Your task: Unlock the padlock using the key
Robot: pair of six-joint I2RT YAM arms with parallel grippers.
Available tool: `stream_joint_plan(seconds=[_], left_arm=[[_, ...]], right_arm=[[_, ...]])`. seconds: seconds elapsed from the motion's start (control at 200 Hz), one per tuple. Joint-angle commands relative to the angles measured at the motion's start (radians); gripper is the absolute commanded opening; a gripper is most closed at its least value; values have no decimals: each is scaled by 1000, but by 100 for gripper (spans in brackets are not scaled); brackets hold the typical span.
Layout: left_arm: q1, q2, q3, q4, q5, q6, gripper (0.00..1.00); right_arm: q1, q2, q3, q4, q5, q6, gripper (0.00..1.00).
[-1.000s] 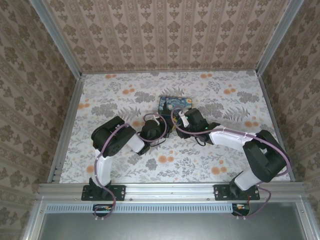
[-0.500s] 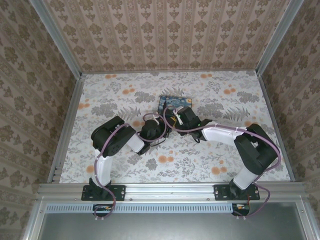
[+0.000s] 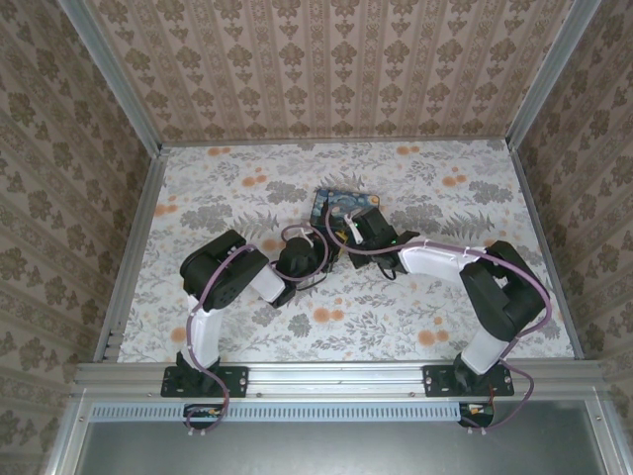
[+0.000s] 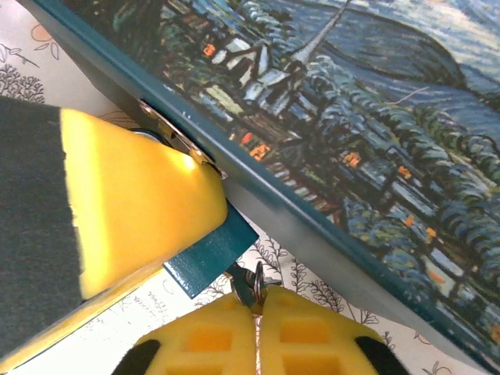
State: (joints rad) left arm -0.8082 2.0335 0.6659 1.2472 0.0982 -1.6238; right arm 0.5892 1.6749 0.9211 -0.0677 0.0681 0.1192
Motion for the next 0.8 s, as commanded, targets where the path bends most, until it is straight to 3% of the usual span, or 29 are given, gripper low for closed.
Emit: stream_joint_plan(seconds=[0.0,0.16,0.28,0.43,0.66,0.795], left_arm=[[-10,-43,-15,53,35,-3,0],[0,-33,-28,52,38,23,0],[1,-19,-35,51,47,48,0],[0,-16,-57,48,54,86,8],[2,-31,-95,37,61,135,33],[4,-62,-110,32,66,169,44]], right_arm=[[-19,-61,-14,57,-136,72,29],[-87,-161,-123,107,-241,199,49],[-128,-207,-198,167,-316,324,57],[-144,-204,-261,267,-371,457,61],[-168,-109,-308,468,-440,608,63],[-178,-76,-284,494,-445,626,63]])
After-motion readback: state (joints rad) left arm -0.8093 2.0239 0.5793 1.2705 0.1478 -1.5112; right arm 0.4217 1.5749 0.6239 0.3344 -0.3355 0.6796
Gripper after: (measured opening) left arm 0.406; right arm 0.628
